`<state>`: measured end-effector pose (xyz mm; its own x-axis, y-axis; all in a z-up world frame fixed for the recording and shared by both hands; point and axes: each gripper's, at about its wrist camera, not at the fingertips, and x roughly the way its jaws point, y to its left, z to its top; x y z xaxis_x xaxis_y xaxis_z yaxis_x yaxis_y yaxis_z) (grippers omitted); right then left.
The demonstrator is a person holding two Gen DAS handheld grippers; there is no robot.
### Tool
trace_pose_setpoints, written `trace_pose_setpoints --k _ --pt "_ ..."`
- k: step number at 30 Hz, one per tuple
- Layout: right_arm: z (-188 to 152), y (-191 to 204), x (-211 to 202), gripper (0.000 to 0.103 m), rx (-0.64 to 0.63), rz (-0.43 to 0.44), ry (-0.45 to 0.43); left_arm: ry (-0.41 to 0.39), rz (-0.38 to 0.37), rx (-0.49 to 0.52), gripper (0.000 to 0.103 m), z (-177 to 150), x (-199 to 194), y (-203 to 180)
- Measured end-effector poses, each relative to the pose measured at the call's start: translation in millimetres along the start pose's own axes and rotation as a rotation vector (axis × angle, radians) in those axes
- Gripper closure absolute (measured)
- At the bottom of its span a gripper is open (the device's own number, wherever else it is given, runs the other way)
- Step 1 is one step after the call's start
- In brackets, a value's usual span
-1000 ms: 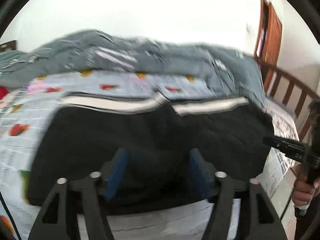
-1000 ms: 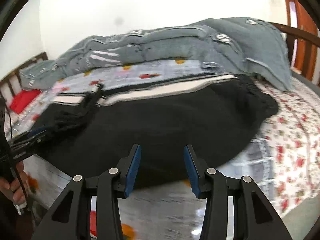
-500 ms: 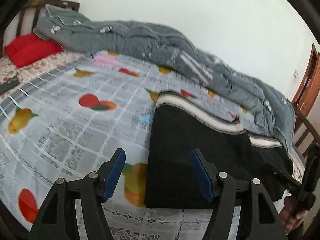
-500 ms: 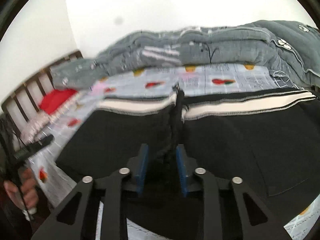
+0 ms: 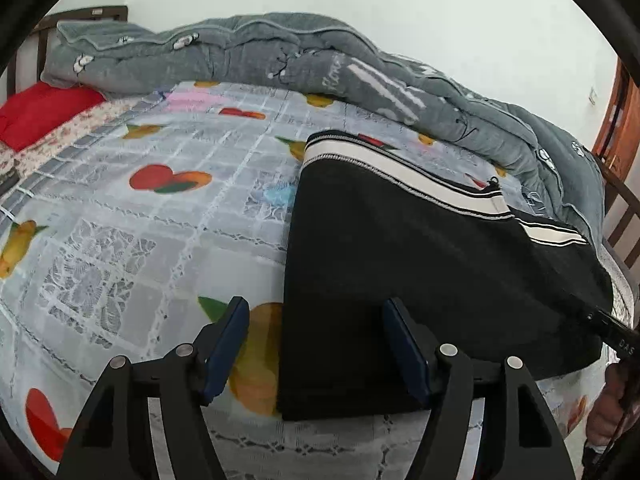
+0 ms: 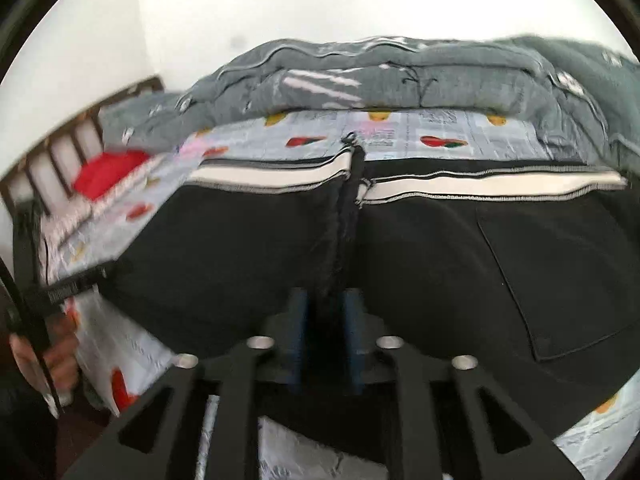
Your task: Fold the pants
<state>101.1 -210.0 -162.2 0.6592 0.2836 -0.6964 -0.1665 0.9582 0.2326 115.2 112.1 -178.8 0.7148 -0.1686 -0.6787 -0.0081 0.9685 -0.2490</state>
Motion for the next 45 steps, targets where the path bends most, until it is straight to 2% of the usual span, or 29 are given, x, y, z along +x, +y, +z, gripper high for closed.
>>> trace_pose_setpoints --k 3,5,6,7,10,12,14,17,18,21,26,28,31,33,35,36,38,40,43,45 --pt "3.4 -6.0 31.0 0.065 0.069 0.073 0.074 -0.012 -0.014 -0.009 0.035 -3.4 -0.5 0.2" --pt "5.6 -0.5 38.2 0.066 0.056 0.064 0.062 -0.012 -0.021 0.000 0.035 -5.8 -1.6 -0.1" --pt "8.9 4.0 39.5 0.077 0.027 0.050 0.068 -0.012 -0.022 0.004 0.035 -6.5 -2.5 0.4" --pt "11.4 4.4 37.2 0.082 0.025 0.057 0.064 -0.010 -0.026 0.012 0.035 -7.1 -4.1 1.0" --pt "16.4 -6.1 5.9 0.084 0.078 0.153 -0.028 -0.018 -0.042 0.030 0.035 -8.5 -12.1 3.9" --pt "10.8 -4.8 8.4 0.084 0.065 0.128 -0.006 -0.024 -0.049 0.039 0.035 -7.5 -13.9 4.5" --pt "-0.4 0.8 28.1 0.079 0.026 0.062 0.073 -0.011 -0.040 0.047 0.035 -5.1 -10.6 3.8" --pt "-6.6 9.7 18.9 0.070 -0.075 0.040 0.047 -0.008 -0.029 0.055 0.035 -5.2 -7.3 0.1" --pt "-3.9 9.3 12.4 0.064 -0.085 0.039 0.045 -0.011 -0.025 0.063 0.034 -6.6 -7.2 -0.7" --pt "14.9 -0.8 -5.0 0.057 -0.063 0.046 -0.023 -0.017 -0.001 0.084 0.029 -10.8 -2.1 -3.3" --pt "58.7 -1.5 19.0 0.056 -0.100 -0.028 -0.008 -0.026 -0.009 0.069 0.028 -12.9 -3.5 -2.3" --pt "68.3 1.1 36.4 0.070 -0.116 -0.018 0.035 -0.025 -0.014 0.072 0.028 -13.8 -4.6 -2.2" --pt "70.5 9.5 67.8 0.081 -0.169 -0.050 0.125 -0.025 -0.018 0.084 0.028 -15.7 -6.0 -1.8" --pt "66.9 14.1 74.1 0.091 -0.202 -0.083 0.129 -0.025 -0.019 0.093 0.028 -16.5 -7.3 -1.2" --pt "69.0 10.1 59.1 0.094 -0.188 -0.053 0.064 -0.025 -0.021 0.097 0.028 -17.2 -8.8 0.0" --pt "71.1 1.8 50.4 0.096 -0.136 -0.033 0.032 -0.025 -0.024 0.094 0.028 -17.5 -9.4 0.9" --pt "70.4 -6.8 55.0 0.096 -0.088 -0.029 0.059 -0.025 -0.027 0.096 0.028 -16.7 -9.3 1.1" --pt "63.8 -7.4 72.6 0.095 -0.115 -0.066 0.129 -0.031 -0.029 0.103 0.028 -14.7 -10.9 -0.8" --pt "63.1 -5.2 54.5 0.091 -0.114 -0.083 0.101 -0.047 -0.038 0.093 0.028 -13.1 -16.3 -0.7" --pt "58.2 -5.9 27.0 0.091 -0.076 -0.071 0.034 -0.043 -0.039 0.088 0.028 -14.7 -16.9 0.7"
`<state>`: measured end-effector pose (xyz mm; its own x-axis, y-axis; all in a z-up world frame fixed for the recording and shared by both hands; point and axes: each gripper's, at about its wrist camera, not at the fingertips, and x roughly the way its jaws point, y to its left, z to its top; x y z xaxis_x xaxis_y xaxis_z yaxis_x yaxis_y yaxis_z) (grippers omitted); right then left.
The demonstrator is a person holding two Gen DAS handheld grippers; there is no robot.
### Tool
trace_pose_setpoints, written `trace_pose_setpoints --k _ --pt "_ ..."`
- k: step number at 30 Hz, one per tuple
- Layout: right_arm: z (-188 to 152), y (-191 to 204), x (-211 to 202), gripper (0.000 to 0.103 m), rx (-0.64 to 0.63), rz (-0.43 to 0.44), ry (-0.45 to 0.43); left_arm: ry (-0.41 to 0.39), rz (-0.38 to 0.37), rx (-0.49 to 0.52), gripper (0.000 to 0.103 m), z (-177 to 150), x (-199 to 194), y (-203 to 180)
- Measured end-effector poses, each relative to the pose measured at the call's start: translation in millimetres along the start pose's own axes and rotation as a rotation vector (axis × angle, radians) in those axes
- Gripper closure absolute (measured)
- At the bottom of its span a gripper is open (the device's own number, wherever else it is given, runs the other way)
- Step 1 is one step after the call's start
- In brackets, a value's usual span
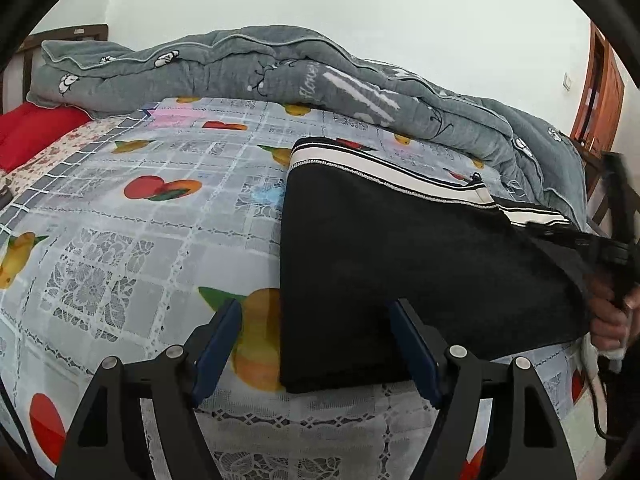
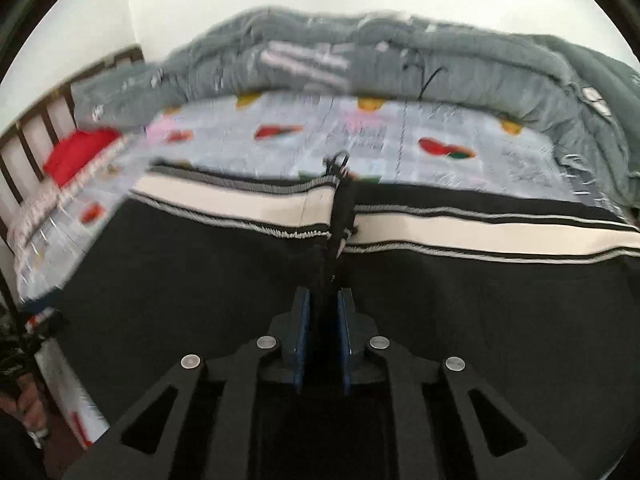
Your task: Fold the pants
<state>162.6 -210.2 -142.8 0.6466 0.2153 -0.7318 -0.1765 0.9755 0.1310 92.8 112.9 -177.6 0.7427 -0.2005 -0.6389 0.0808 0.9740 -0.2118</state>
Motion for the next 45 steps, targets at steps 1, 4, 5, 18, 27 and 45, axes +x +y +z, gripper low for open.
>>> trace_pose_setpoints --k 1,4,5,18,27,45 --pt "-6.6 0.5 -14.4 0.090 0.008 0.030 -0.032 0.007 0.003 -0.001 0.028 -1.1 1.0 1.0" --pt "-34.5 10.5 -34.5 0.088 -0.061 0.079 -0.041 0.010 0.000 -0.019 0.028 -5.6 4.1 3.8" --pt "-43.7 13.4 -33.2 0.088 -0.082 0.070 -0.023 0.010 0.004 -0.021 0.028 -5.6 4.2 3.3" --pt "-101.3 -115.8 -118.3 0.067 0.128 -0.161 -0.132 0.045 -0.046 -0.144 0.029 -5.5 -4.2 9.6" --pt "-107.3 -273.2 -123.7 0.052 0.514 -0.170 -0.168 0.024 -0.092 -0.232 0.029 -6.5 6.6 -1.3" --pt "-54.9 -315.9 -46.5 0.071 0.652 -0.111 -0.106 -0.009 -0.002 -0.272 0.035 4.5 27.5 -9.2"
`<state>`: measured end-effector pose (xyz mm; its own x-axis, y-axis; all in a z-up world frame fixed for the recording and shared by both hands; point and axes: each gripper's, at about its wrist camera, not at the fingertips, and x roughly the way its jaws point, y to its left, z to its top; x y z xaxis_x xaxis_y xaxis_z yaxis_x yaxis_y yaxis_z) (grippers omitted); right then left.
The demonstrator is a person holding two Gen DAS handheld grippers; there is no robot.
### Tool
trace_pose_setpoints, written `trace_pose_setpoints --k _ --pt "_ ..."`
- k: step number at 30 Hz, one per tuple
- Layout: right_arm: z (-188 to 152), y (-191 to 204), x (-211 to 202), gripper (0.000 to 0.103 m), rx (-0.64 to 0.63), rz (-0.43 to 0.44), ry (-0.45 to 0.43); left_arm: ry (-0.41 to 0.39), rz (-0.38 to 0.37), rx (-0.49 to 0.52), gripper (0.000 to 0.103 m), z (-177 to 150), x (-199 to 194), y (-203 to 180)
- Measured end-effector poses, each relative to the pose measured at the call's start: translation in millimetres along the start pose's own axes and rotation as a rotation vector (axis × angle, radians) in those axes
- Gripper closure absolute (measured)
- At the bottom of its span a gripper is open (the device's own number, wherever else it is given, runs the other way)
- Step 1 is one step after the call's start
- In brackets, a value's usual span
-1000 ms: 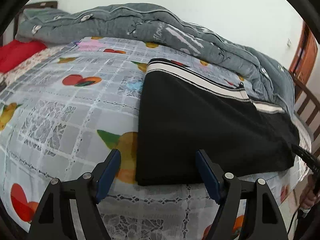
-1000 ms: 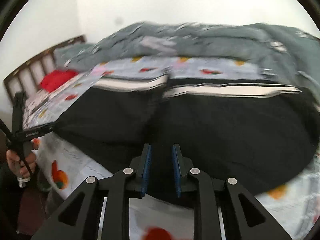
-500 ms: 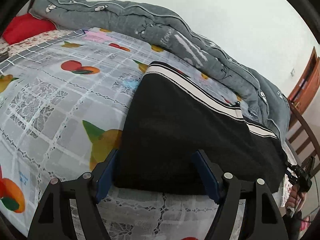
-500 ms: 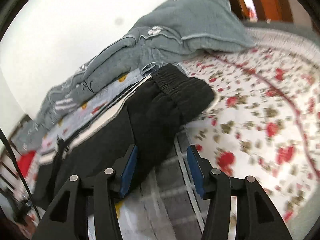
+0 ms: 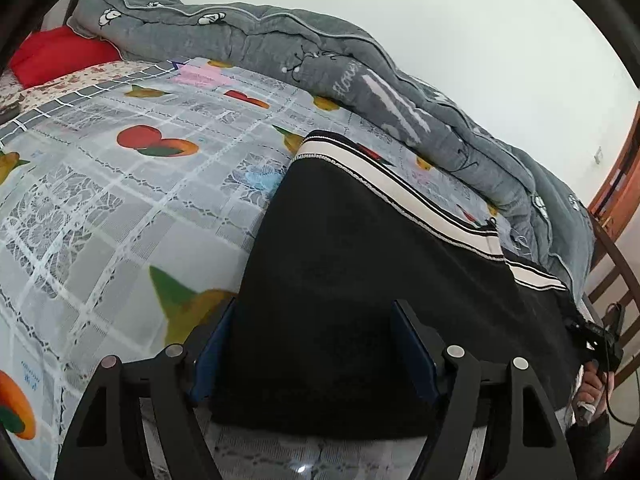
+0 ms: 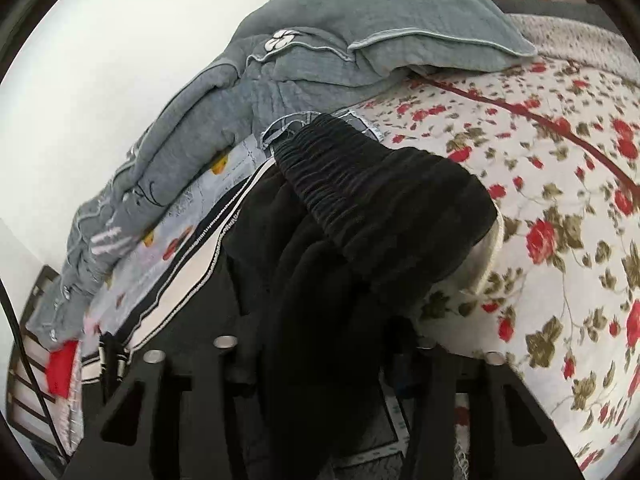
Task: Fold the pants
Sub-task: 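Grasp the elastic cuff with the right gripper and lay it onto the folded stack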
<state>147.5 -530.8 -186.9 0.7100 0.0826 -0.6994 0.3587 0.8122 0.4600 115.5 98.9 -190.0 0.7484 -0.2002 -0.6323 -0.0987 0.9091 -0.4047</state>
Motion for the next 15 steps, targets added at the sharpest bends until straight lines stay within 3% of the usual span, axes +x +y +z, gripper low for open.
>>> trace_pose_setpoints --k 2,6,11,15 --pt "0.5 6.1 -4.1 0.080 -0.014 -0.002 -0.014 0.010 0.068 -0.002 0.052 3.4 0.8 -1.9" --pt "3.1 42.8 -23.8 0.086 -0.112 -0.046 -0.104 0.037 0.096 -0.053 0.075 12.8 -3.0 2.2" --pt "11.5 109.0 -45.7 0.088 -0.249 -0.091 -0.209 -0.011 0.100 -0.043 0.084 26.0 -7.4 -1.1" --pt "17.5 171.2 -64.6 0.089 -0.343 -0.104 -0.281 -0.043 0.036 -0.071 0.085 52.3 -7.5 7.9"
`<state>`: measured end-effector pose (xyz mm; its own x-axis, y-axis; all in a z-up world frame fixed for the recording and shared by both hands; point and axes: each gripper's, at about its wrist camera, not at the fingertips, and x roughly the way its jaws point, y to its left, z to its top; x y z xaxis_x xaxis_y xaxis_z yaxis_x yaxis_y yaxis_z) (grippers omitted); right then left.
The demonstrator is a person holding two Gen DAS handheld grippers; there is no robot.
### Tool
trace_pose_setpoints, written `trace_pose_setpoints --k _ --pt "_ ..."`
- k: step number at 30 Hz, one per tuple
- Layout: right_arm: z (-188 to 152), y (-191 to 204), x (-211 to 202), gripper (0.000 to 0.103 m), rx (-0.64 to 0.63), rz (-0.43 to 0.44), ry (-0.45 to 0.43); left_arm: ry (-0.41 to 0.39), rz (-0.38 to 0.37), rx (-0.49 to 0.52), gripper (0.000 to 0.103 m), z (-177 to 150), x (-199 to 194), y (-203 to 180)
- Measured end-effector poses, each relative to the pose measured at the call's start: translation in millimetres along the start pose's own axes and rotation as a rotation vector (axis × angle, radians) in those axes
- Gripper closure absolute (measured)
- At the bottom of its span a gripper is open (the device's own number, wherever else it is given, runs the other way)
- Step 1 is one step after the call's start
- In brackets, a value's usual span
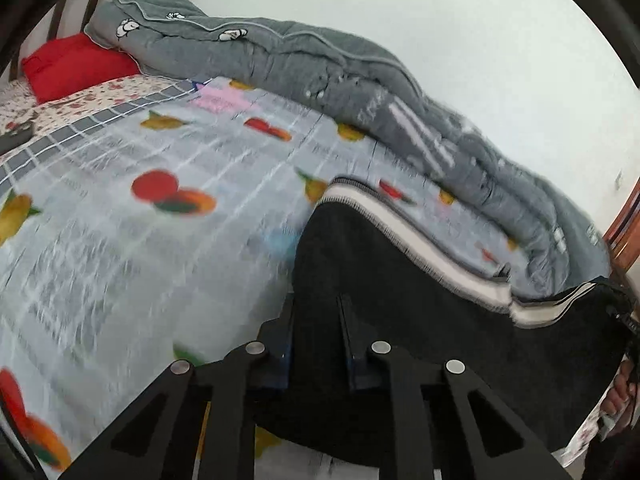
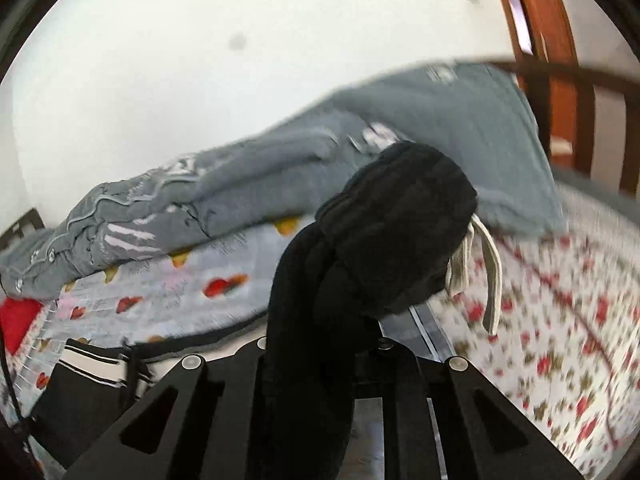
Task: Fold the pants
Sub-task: 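Grasp the elastic cuff with the right gripper and lay it onto the folded stack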
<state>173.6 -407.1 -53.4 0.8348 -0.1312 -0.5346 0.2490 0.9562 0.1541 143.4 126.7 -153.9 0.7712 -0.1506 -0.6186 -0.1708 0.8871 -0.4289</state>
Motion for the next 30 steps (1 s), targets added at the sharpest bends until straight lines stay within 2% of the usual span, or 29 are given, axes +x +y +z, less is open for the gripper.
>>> trace_pose_setpoints --k 2,4,7,9,12,14,16,18,19,21,24,27,30 --pt "12.8 17.9 -12.3 0.089 0.010 0.028 -0.030 -0.005 -0.050 -0.009 0.085 18.1 0.0 10.0" --pt "19.3 32.3 -26.6 0.089 0.041 0.071 -0.056 -0.011 -0.061 -0.003 0.085 30.5 -2.7 21.3" --pt "12.5 54.6 -42.2 0.089 0.035 0.134 -0.087 -0.035 -0.025 0.014 0.085 46.3 -12.4 47.7" --pt "-1.9 65.7 -42.0 0.089 0.007 0.164 -0.071 -0.054 -0.001 0.003 0.085 53.4 -22.4 72.7" --pt "-34.2 70.3 -22.1 0.090 -0.033 0.140 0.016 -0.047 0.021 -0.052 0.085 54.9 -31.1 112.1" --pt "-61.7 56.6 -0.1 0.089 0.011 0.111 0.114 -0.008 0.033 -0.075 0.085 48.6 -29.2 131.0" --pt "-90.9 34.1 23.0 0.086 0.074 0.073 0.228 0.035 0.034 -0.083 0.079 37.2 -24.9 141.8" --pt "-112.7 14.7 36.5 0.082 0.121 0.065 0.313 0.048 0.069 -0.059 0.069 25.8 -26.3 142.6" --pt "-124.8 3.2 38.4 0.079 0.155 0.099 0.339 0.036 0.074 -0.040 0.065 21.1 -32.0 141.8" --pt "-136.4 -7.5 28.1 0.077 0.161 0.144 0.328 0.016 0.116 0.020 0.047 14.4 -44.2 132.4" --pt "-137.9 -6.2 2.1 0.063 0.072 0.088 0.292 -0.015 0.129 0.109 0.047 11.5 -62.9 114.7" --pt "-138.3 -3.0 -21.1 0.062 -0.015 0.067 0.265 -0.049 0.130 0.167 0.043 16.0 -72.1 88.3" --pt "-138.7 0.6 -40.3 0.062 -0.065 0.041 0.240 -0.056 0.115 0.209 0.040 16.8 -64.6 59.5"
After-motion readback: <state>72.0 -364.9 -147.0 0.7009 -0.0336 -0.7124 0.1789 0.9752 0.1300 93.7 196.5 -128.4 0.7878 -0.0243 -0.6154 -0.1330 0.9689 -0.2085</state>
